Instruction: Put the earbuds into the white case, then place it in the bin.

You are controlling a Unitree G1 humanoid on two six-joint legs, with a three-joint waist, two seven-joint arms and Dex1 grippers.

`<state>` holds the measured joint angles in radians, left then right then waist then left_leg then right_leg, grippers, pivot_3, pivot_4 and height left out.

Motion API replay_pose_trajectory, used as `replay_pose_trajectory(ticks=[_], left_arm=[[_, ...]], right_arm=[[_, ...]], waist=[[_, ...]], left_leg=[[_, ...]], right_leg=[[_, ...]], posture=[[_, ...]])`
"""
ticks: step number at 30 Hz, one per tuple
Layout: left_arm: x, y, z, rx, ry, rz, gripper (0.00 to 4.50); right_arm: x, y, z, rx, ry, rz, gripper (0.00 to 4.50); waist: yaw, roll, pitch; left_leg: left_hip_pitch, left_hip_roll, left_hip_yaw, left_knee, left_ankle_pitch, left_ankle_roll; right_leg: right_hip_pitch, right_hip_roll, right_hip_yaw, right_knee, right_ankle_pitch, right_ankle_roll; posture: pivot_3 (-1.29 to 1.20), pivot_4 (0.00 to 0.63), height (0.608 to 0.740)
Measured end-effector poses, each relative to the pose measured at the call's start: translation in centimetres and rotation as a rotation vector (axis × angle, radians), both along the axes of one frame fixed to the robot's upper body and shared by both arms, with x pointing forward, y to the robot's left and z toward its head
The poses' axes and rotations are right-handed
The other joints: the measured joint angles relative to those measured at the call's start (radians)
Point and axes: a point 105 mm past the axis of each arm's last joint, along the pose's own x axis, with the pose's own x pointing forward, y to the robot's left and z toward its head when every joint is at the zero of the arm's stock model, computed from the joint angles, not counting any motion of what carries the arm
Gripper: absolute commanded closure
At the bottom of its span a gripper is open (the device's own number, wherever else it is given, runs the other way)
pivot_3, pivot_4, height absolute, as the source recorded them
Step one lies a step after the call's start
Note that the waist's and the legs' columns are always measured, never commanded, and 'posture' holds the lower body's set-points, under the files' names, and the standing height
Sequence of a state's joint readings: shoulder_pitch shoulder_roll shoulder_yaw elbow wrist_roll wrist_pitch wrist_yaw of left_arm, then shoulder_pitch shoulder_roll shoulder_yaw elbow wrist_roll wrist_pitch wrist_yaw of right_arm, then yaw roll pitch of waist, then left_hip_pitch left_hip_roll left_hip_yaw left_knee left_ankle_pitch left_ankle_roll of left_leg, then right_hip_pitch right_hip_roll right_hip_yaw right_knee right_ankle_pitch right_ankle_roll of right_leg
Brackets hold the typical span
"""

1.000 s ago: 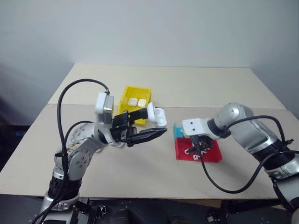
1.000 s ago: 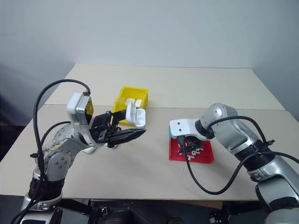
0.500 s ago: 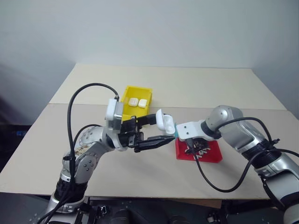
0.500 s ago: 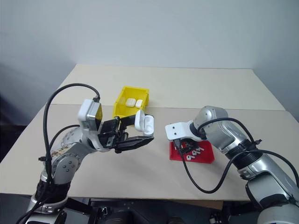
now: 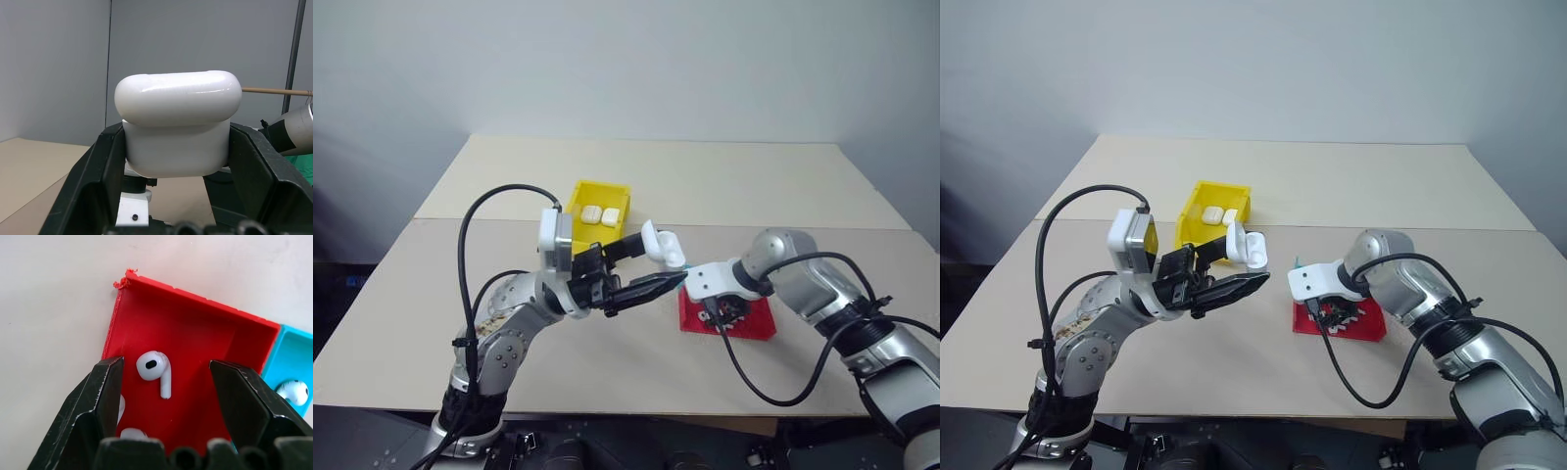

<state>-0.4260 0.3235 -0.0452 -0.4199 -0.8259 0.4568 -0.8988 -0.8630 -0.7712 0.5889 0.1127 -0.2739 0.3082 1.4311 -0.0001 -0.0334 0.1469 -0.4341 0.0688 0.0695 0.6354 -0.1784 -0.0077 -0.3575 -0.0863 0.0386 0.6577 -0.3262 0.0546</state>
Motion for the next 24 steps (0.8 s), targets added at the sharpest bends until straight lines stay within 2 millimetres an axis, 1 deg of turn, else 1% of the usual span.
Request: replay_pose_trajectory(ticks=[3, 6, 12, 20, 23, 24], left_arm=[[0.0, 0.0, 0.0, 0.002, -0.001, -0.002, 1.7], [0.0, 0.0, 0.0, 0.005, -0.003, -0.004, 1.7], [0.0, 0.1, -0.1, 0.016, -0.003, -0.002, 1.7], [-0.5, 0.1, 0.2, 0.017, -0.018, -0.007, 1.7], [-0.4, 0.3, 0.3, 0.017, -0.011, -0.007, 1.7], [-0.4, 0.5, 0.2, 0.024, -0.004, -0.008, 1.7]], right_arm=[[0.1, 0.0, -0.1, -0.007, -0.002, 0.006, 1.2], [0.1, -0.1, -0.2, -0.017, -0.007, 0.01, 1.75], [0.2, -0.2, -0.5, -0.034, -0.018, 0.036, 3.57], [0.1, -0.4, -0.7, -0.028, -0.023, 0.027, 3.57], [-0.4, -0.3, -0.6, 0.04, 0.011, -0.018, 3.57], [-0.9, 0.0, 0.0, 0.114, 0.048, -0.045, 3.57]], waist=[[0.0, 0.0, 0.0], [0.0, 0.0, 0.0], [-0.001, 0.0, 0.0], [0.0, 0.0, 0.0], [0.0, 0.0, 0.0], [0.0, 0.001, 0.001]], left_leg=[[0.0, 0.0, 0.0, 0.0, 0.0, 0.0], [0.0, 0.0, 0.0, 0.0, 0.0, 0.0], [0.001, 0.0, 0.0, 0.0, 0.0, 0.0], [0.004, 0.0, -0.001, 0.0, 0.0, 0.0], [0.004, 0.0, -0.001, 0.0, 0.0, 0.0], [0.003, 0.0, -0.001, -0.001, 0.0, 0.0]], right_leg=[[0.0, 0.0, 0.0, 0.0, 0.0, 0.0], [0.0, 0.0, 0.0, 0.0, 0.0, 0.0], [0.002, 0.0, 0.0, 0.0, 0.0, 0.0], [0.005, 0.0, -0.001, 0.0, 0.0, 0.0], [0.004, 0.0, -0.001, 0.0, 0.0, 0.0], [0.004, 0.0, -0.001, 0.0, 0.0, 0.0]], posture=[[0.0, 0.15, 0.74], [0.0, 0.15, 0.74], [0.0, 0.15, 0.74], [0.0, 0.15, 0.74], [0.0, 0.15, 0.74], [0.0, 0.15, 0.74]])
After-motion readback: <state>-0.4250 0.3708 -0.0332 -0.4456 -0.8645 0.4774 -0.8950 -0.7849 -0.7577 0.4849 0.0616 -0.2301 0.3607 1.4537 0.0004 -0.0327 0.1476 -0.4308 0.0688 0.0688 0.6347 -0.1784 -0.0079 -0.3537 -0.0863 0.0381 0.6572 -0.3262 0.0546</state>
